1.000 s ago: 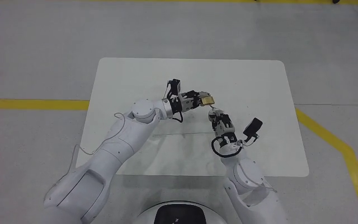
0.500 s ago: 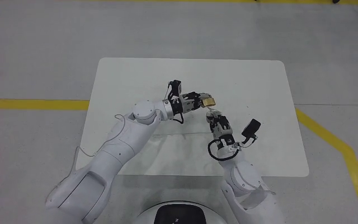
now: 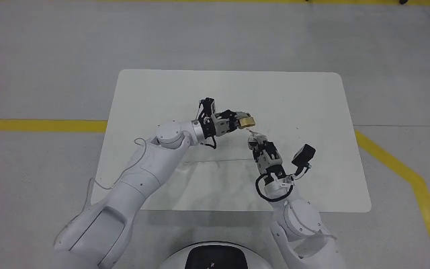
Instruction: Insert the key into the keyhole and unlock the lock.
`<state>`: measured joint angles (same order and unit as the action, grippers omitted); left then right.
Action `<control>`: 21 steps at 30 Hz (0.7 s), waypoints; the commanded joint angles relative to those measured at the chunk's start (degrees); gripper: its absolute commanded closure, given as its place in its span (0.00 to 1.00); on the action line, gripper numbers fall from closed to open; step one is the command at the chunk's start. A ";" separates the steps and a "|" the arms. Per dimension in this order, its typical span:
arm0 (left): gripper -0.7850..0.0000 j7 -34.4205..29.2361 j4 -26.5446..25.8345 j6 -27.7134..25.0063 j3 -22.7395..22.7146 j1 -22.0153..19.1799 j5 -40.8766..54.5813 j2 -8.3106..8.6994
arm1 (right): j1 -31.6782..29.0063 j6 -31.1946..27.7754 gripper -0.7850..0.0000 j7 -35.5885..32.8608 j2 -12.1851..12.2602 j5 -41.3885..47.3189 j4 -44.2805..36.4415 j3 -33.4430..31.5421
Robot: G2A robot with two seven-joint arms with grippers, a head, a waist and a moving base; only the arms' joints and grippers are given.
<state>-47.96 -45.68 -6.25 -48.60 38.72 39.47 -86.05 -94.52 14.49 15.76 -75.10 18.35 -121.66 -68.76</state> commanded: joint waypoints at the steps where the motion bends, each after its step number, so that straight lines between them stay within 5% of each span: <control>1: 1.00 0.00 0.00 0.00 0.00 0.00 0.00 0.00 | 0.00 0.00 1.00 0.00 0.00 0.00 0.00 0.00; 19: 1.00 0.00 0.00 0.00 0.00 0.00 0.00 0.00 | 0.00 0.00 1.00 0.00 0.00 0.00 0.00 0.00; 21: 1.00 4.08 -1.45 -0.74 -0.77 1.28 0.41 -0.03 | 0.13 -0.87 1.00 2.23 -0.03 -2.27 0.61 -0.60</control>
<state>-47.09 -46.22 -6.59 -48.96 39.19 39.63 -86.04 -94.48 14.28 16.08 -75.11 18.02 -121.46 -68.95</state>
